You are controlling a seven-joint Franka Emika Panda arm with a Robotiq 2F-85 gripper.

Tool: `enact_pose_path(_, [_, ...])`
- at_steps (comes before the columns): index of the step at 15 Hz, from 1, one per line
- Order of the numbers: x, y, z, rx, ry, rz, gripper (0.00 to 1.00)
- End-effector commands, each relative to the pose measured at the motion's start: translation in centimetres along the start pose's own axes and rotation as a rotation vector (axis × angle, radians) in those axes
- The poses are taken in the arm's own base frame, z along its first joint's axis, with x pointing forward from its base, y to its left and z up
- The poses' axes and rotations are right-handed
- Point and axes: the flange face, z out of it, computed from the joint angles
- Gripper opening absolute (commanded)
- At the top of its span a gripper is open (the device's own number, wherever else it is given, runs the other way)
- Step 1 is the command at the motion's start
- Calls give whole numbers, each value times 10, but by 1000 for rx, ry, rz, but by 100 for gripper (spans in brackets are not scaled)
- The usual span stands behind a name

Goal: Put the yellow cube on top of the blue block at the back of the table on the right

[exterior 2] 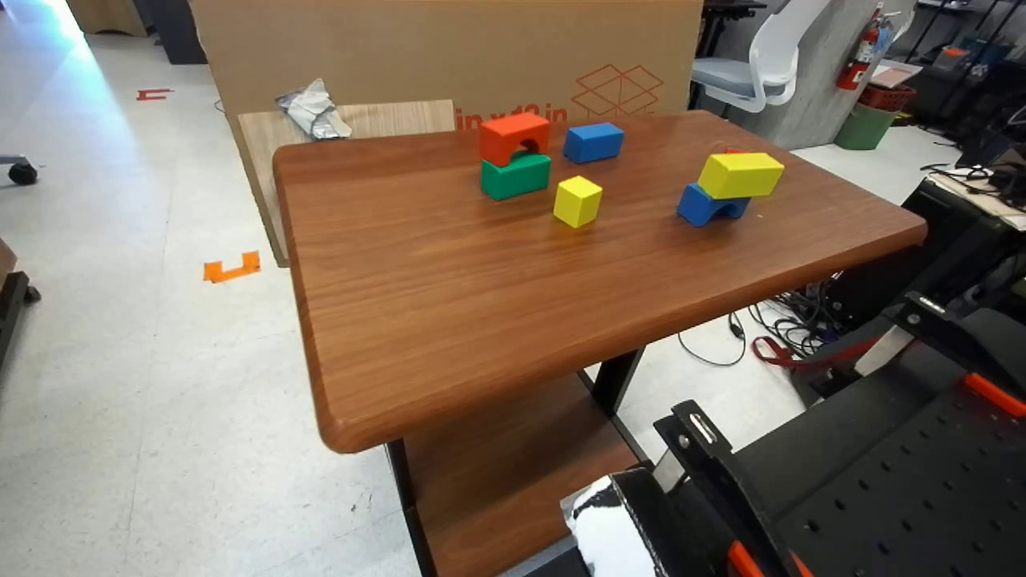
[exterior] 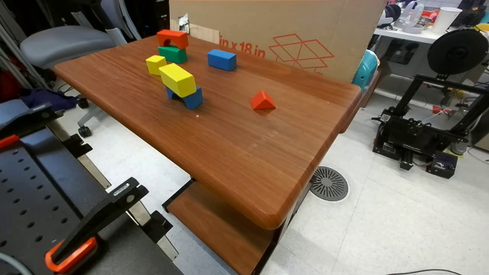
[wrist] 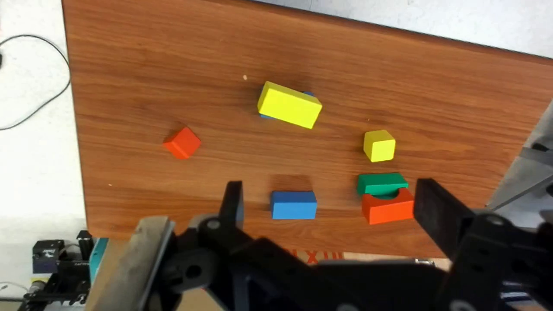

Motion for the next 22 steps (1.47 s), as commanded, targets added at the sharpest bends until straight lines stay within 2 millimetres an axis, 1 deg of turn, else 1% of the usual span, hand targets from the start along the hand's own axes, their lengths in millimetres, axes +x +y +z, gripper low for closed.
enact_pose_path(1, [21,-39,27,-72,-20,-54,100])
enact_pose_path(3, [28,-60,42,-116,-12,-75,100])
enact_pose_path(5, [34,-75,58,-152,-18,-85,100])
enact_pose_path(8, [37,-95,82,-179,-25,-116,100])
enact_pose_path(11, [36,-113,104,-219,-13,-246,100])
enact_pose_path(14, [36,-126,125,-258,-10,-329,100])
enact_pose_path(16, [36,-136,140,-239,-15,-321,100])
enact_pose_path(19, [36,-148,157,-204,-11,-306,100])
enact_pose_path(22, [39,-154,174,-164,-19,-262,100])
